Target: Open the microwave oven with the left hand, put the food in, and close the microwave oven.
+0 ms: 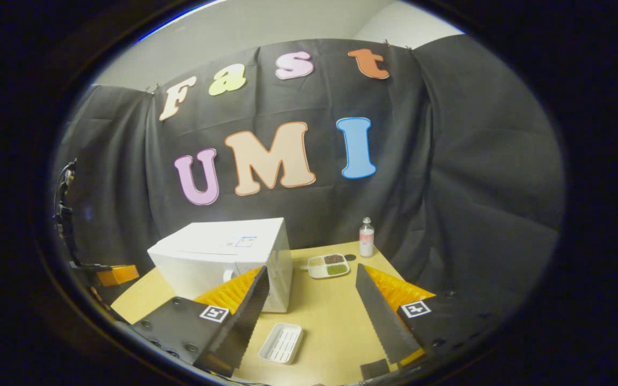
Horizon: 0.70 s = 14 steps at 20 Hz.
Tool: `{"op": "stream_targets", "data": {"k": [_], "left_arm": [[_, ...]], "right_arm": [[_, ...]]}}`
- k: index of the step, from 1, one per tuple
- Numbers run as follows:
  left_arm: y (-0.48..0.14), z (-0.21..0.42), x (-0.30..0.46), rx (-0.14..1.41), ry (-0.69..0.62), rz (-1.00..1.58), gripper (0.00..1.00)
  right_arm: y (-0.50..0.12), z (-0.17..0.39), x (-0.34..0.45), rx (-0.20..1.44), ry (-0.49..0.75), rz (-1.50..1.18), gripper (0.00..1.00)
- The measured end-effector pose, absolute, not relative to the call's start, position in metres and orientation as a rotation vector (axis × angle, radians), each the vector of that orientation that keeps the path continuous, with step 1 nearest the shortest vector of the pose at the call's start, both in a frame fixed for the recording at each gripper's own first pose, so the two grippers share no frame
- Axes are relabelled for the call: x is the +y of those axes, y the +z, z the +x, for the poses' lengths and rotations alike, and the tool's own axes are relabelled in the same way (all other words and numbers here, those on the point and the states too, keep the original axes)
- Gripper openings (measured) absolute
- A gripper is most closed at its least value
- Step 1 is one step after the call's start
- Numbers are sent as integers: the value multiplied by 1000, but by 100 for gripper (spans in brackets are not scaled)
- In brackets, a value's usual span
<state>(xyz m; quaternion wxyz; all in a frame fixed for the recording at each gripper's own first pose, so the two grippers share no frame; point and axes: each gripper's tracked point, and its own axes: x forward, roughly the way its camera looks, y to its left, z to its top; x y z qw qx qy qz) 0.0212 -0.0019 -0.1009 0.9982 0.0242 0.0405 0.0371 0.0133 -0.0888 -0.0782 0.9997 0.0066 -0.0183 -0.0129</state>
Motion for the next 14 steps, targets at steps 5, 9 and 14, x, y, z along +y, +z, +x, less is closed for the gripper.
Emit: {"op": "stream_targets", "data": {"k": [5,9,14], "left_arm": [[-84,4,-6,8,135,71,99],[-72,-7,-21,-29,122,107,97],[-68,-9,-46,-39,65,139,97]], "right_arm": [[-61,2,-95,-66,-2,-10,92],[-49,-9,-99,-90,17,-9,91],[-45,-18,-106,-104,9,3,91]]}}
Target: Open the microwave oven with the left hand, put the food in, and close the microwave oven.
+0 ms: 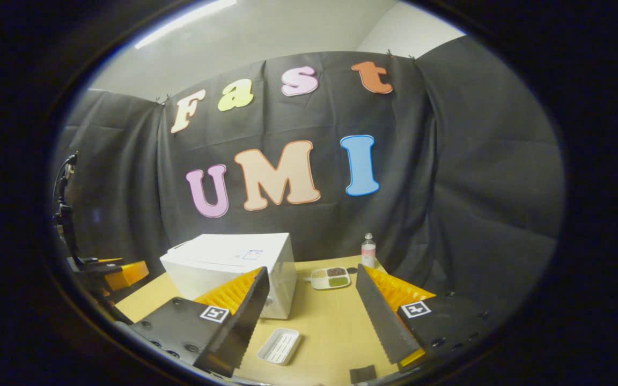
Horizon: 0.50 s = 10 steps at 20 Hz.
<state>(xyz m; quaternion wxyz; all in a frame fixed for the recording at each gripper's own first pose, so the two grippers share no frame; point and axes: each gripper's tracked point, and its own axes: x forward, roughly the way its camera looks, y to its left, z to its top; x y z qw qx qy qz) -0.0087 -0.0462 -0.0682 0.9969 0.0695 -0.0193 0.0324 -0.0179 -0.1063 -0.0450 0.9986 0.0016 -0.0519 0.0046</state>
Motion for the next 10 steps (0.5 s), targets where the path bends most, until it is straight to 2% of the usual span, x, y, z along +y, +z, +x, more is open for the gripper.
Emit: {"op": "stream_targets", "data": {"k": [9,10], "left_arm": [[-76,-4,-66,-10,8,148,97],[-76,-4,-66,-10,9,147,97]], "right_arm": [[-39,-31,-117,-121,-20,9,91],[-39,-32,-118,-122,-23,9,99]]}}
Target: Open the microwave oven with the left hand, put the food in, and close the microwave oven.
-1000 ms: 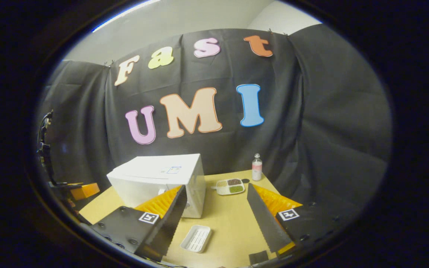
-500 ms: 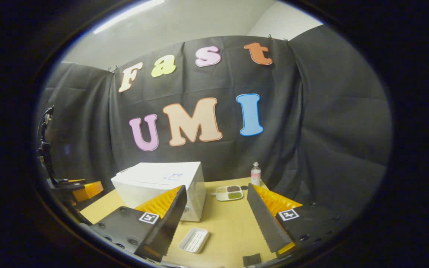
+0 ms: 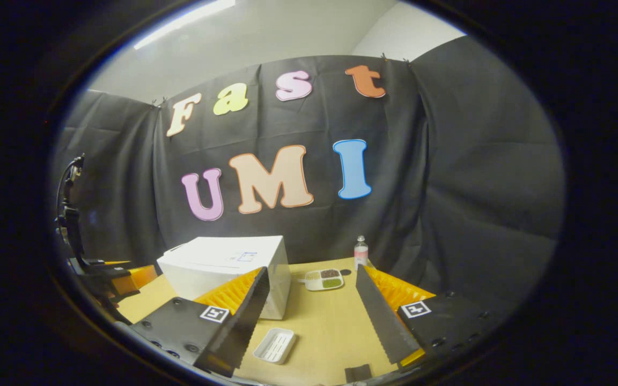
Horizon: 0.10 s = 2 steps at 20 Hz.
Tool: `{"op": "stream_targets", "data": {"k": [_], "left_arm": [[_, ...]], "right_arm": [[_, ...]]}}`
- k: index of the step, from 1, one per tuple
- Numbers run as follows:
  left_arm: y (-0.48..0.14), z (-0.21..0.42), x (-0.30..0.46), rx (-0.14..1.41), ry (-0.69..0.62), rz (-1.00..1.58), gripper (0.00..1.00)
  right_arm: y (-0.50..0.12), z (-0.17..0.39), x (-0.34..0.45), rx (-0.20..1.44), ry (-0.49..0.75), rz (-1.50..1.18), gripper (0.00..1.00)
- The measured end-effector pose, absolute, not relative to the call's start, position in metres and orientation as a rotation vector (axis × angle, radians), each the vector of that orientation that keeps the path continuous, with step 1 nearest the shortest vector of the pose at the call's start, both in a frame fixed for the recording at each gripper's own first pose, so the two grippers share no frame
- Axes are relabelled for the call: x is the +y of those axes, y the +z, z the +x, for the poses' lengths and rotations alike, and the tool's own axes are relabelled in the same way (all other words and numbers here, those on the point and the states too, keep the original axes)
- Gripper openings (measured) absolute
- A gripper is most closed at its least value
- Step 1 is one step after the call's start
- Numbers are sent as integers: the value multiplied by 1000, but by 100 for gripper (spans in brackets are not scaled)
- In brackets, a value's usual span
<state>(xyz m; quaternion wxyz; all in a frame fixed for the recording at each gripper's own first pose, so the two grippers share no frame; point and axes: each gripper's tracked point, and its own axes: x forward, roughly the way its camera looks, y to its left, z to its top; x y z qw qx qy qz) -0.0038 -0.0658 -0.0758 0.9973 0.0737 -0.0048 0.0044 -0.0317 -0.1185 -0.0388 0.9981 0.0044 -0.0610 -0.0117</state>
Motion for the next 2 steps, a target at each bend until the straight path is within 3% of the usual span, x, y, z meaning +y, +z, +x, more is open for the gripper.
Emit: {"op": "stream_targets", "data": {"k": [1,2], "left_arm": [[-76,-4,-65,-10,10,147,97],[-77,-3,-65,-10,11,145,97]], "right_arm": [[-38,-33,-119,-123,-26,10,99],[-39,-33,-120,-123,-27,9,91]]}}
